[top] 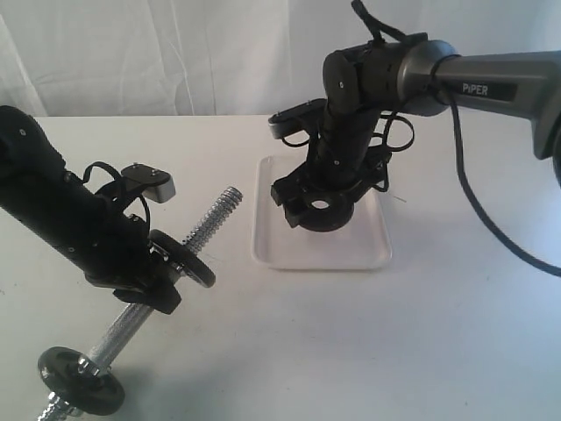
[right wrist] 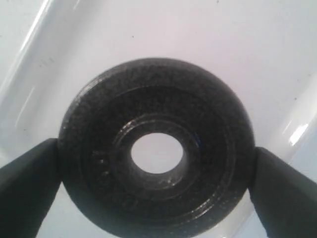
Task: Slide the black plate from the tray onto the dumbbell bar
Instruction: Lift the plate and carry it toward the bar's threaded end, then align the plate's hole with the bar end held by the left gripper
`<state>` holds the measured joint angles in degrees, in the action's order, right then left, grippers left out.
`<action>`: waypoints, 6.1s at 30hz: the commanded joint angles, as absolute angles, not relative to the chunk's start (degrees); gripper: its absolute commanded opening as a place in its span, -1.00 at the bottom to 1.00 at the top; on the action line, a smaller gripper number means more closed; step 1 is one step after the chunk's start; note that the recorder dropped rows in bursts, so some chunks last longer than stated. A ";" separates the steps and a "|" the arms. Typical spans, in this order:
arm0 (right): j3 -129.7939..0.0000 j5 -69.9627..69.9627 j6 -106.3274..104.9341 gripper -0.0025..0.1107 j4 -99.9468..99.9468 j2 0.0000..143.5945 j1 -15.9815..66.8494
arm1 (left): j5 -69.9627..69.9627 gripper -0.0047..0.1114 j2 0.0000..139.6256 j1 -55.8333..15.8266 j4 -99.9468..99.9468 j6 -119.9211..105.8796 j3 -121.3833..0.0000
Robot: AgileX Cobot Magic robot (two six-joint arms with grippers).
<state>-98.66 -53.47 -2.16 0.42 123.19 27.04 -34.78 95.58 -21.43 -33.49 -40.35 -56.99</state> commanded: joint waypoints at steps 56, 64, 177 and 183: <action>-61.58 -69.96 -53.59 -0.96 -76.22 99.48 7.29 | -47.88 -0.92 92.65 -21.39 -50.79 -75.03 -57.97; -61.58 -69.96 -55.44 -0.96 -78.98 101.30 7.40 | -48.55 -0.92 92.65 -21.39 -51.03 -76.97 -57.97; -56.60 -69.96 -53.92 -0.96 -80.47 99.54 11.95 | -49.45 -0.92 92.65 -21.39 -56.94 -79.69 -57.75; -56.60 -69.96 -53.92 -0.96 -80.69 99.54 11.95 | -49.45 -0.92 92.65 -21.39 -56.94 -79.69 -57.75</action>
